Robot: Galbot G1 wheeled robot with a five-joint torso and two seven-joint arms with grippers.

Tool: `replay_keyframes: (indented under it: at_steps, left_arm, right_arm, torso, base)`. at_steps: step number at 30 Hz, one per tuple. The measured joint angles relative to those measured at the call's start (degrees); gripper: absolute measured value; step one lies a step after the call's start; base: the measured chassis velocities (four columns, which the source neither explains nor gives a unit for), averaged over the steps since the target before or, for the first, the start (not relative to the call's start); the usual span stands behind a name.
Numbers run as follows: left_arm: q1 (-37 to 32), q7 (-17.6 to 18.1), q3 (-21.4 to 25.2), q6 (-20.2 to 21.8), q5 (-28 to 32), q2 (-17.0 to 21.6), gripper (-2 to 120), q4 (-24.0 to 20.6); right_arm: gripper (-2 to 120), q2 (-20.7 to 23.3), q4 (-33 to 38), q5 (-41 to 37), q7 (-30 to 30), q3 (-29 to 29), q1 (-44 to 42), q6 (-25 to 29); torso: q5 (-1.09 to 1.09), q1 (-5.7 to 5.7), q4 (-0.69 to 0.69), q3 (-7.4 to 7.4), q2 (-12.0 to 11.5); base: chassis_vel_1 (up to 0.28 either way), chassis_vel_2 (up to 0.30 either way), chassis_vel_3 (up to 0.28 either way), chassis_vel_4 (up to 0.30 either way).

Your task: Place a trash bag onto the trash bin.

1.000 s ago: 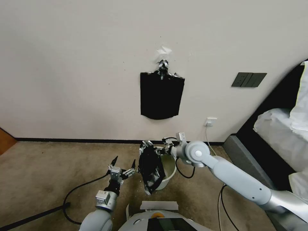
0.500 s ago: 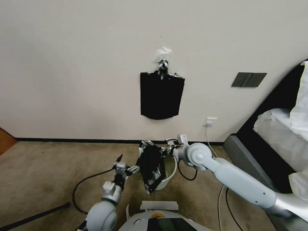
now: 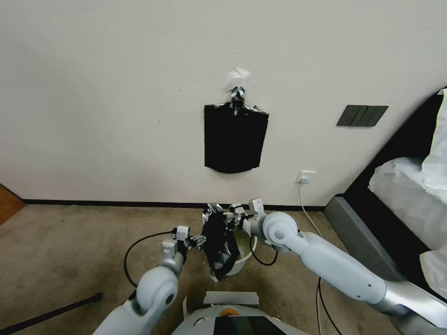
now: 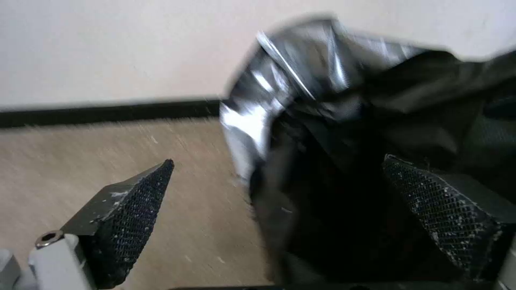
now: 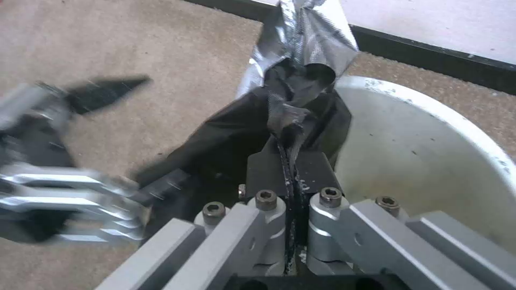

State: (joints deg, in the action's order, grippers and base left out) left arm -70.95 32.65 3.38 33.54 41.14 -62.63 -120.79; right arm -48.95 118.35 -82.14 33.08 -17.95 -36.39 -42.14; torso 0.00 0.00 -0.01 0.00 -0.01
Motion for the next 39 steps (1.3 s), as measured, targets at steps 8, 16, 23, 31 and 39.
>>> replay_keyframes:
  at_steps: [8,16,23,31,39]
  left_arm:
    - [5.19,10.84,-4.2,5.27,8.21,-2.9,100,4.36]
    - [8.1,16.52,-5.39,6.14,14.24,-5.59,100,7.93]
    - [9.37,20.06,-5.51,7.65,17.96,-6.28,80,9.37]
    - [12.3,24.2,-6.79,8.58,23.09,-5.63,49,11.4]
    - [13.37,26.48,-7.22,8.6,25.38,-6.01,20,12.2]
  right_arm:
    - [0,0.54,-0.01,0.16,-0.12,0.9,-0.91,0.0]
    - [0,0.74,-0.04,0.2,-0.25,1.27,-1.15,0.0]
    - [0,0.67,-0.28,0.26,-0.32,1.29,-1.19,0.0]
    - [0,0.62,-0.43,0.32,-0.41,1.05,-1.03,0.0]
    - [0,0.55,-0.44,0.53,-0.44,1.03,-1.08,0.01]
  torso:
    - [0.01,0.0,0.01,0.0,0.0]
    - [0.0,0.0,0.01,0.0,0.0]
    - [0.0,0.0,0.01,0.0,0.0]
    - [0.0,0.0,0.01,0.0,0.0]
    - [0.01,0.0,0.02,-0.01,0.01]
  base:
    - [0.0,0.0,0.0,0.0]
    - [0.0,0.0,0.0,0.0]
    - [0.0,0.0,0.0,0.0]
    - [0.0,0.0,0.0,0.0]
    - [0.0,0.0,0.0,0.0]
